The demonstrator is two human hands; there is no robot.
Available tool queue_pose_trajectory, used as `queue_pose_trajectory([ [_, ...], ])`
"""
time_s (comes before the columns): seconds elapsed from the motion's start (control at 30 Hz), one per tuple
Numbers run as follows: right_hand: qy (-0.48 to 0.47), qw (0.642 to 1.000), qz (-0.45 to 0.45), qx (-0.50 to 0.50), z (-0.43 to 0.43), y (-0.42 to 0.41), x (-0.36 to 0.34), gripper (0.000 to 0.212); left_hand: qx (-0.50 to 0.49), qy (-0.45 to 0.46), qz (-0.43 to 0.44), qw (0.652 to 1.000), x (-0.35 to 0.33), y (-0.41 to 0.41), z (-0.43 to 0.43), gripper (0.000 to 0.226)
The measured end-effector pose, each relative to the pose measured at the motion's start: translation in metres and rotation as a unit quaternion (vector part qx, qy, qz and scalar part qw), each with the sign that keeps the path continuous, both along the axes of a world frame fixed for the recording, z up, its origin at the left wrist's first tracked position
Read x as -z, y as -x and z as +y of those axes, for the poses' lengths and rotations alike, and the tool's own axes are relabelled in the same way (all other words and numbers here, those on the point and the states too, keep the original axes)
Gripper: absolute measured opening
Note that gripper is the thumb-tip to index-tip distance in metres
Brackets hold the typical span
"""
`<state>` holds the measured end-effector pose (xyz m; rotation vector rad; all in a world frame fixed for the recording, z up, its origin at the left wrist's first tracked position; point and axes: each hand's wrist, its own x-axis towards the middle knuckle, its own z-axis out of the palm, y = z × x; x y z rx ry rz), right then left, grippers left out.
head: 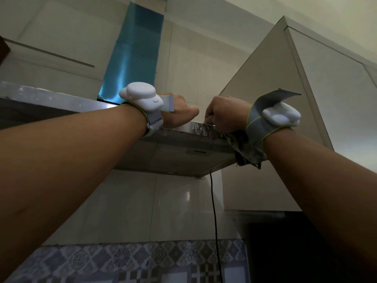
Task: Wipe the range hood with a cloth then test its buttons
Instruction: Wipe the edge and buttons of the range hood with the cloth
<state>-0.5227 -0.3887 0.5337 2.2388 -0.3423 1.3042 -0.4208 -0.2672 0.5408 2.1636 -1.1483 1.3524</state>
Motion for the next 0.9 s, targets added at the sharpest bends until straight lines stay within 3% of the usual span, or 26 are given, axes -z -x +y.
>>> queue_pose_trajectory([
  [0.17, -0.003, 1.000, 0.003, -0.001, -0.001, 0.001, -0.001, 0.022, 0.013, -0.010, -0.001, 1.000, 0.002, 0.005, 0.002, 0.045],
  [0.3, 0.001, 1.000, 0.012, -0.021, 0.006, 0.000, -0.001, 0.023, 0.033, 0.003, 0.045, 0.998, 0.000, 0.007, 0.007, 0.034],
  [0.43, 0.019, 0.999, 0.013, -0.039, 0.019, -0.006, -0.001, 0.025, 0.028, 0.008, 0.042, 0.999, -0.002, 0.006, 0.015, 0.052],
  [0.63, 0.050, 0.998, 0.031, -0.029, 0.029, -0.005, 0.000, 0.030, 0.030, -0.007, 0.043, 0.999, -0.006, 0.005, 0.033, 0.050],
  [0.77, 0.052, 0.997, 0.040, -0.029, 0.039, -0.006, 0.000, 0.030, 0.006, -0.028, 0.006, 1.000, 0.002, 0.007, 0.052, 0.068],
  [0.9, 0.051, 0.997, 0.050, -0.026, 0.051, -0.008, -0.003, 0.030, -0.018, -0.037, -0.007, 0.999, 0.001, 0.003, 0.074, 0.069],
])
